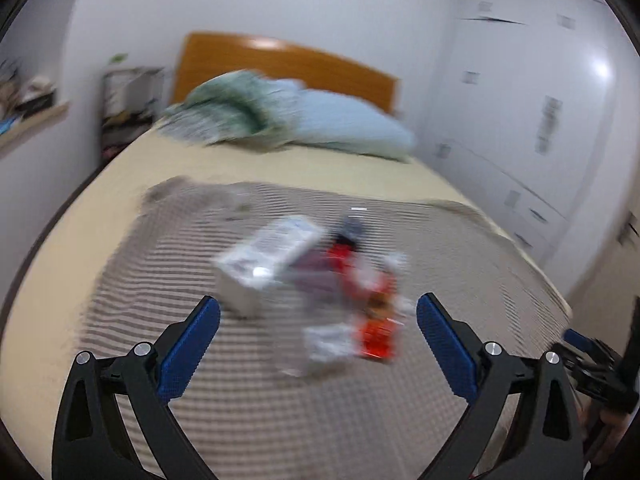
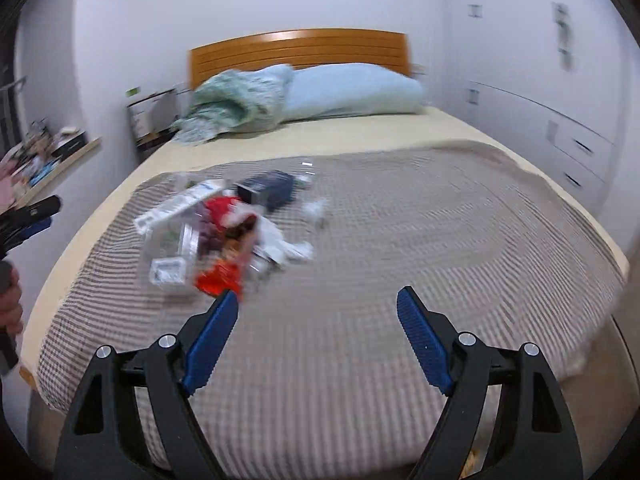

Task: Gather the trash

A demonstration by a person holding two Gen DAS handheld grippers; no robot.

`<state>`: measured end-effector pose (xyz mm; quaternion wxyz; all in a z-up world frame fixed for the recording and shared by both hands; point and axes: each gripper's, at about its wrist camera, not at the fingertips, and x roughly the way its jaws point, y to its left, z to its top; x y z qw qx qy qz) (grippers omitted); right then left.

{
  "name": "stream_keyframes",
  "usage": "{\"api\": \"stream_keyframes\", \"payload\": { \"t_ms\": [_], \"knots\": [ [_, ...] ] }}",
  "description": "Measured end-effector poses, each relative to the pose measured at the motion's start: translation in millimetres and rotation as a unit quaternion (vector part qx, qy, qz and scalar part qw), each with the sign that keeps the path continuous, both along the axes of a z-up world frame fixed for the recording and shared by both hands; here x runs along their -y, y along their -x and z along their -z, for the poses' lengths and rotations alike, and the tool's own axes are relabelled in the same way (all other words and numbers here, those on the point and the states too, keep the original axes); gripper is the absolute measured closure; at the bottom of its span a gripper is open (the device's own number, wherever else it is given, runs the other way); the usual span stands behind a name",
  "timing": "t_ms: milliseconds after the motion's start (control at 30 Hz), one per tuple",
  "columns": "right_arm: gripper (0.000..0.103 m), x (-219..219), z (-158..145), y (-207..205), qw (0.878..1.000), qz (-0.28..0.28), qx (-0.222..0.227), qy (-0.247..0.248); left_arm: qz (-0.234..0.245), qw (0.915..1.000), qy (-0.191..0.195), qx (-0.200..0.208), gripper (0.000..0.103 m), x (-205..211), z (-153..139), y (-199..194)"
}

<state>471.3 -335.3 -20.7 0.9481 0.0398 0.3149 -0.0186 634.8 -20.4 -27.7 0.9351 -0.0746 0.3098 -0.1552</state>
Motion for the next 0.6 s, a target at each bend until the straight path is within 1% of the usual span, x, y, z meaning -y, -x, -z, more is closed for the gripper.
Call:
{"api": "stream_keyframes", "payload": {
  "t_ms": [33, 100, 133, 200, 233, 267, 300, 333, 367, 400, 500, 533, 600],
  "knots": [
    [0.025, -9, -3, -13, 1.000, -0.016, -0.001, 0.002, -0.023, 0.9997, -0.001, -0.007, 0.007, -22, 1, -20],
    [0.025, -38, -12, -56, 0.997, -0.073, -0.004, 0.014, -0.050, 0.9987, -0.005, -0.012, 0.007, -52, 2, -43],
    [0.025, -51, -14, -75, 0.995, -0.093, -0.009, 0.024, -0.068, 0.9975, -0.011, -0.012, 0.007, -70, 4, -57],
    [0.025, -87, -17, -120, 0.988, -0.143, -0.022, 0.055, -0.087, 0.9959, -0.020, -0.012, 0.007, -94, 7, -72],
    [0.025, -113, -16, -150, 0.981, -0.174, -0.028, 0.079, -0.097, 0.9949, -0.025, -0.014, 0.007, -105, 9, -79],
    [0.025, -130, -15, -170, 0.976, -0.195, -0.034, 0.090, -0.110, 0.9934, -0.029, -0.017, 0.007, -118, 13, -87],
    [0.028, -148, -12, -192, 0.971, -0.216, -0.041, 0.098, -0.120, 0.9921, -0.032, -0.022, 0.007, -128, 16, -94],
    [0.031, -168, -7, -217, 0.965, -0.236, -0.049, 0.101, -0.127, 0.9910, -0.033, -0.027, 0.007, -136, 20, -99],
    [0.035, -187, 0, -242, 0.960, -0.256, -0.065, 0.097, -0.136, 0.9895, -0.036, -0.032, 0.007, -146, 25, -107],
    [0.036, -209, 11, -269, 0.952, -0.278, -0.084, 0.096, -0.144, 0.9881, -0.040, -0.037, 0.007, -153, 29, -111],
    [0.038, -253, 37, -314, 0.940, -0.298, -0.110, 0.123, -0.174, 0.9828, -0.050, -0.038, 0.007, -174, 38, -125],
    [0.040, -266, 49, -330, 0.935, -0.305, -0.126, 0.126, -0.183, 0.9813, -0.049, -0.036, 0.007, -180, 40, -127],
    [0.050, -286, 67, -357, 0.930, -0.307, -0.154, 0.129, -0.193, 0.9797, -0.042, -0.036, 0.007, -190, 44, -134]
  ]
}}
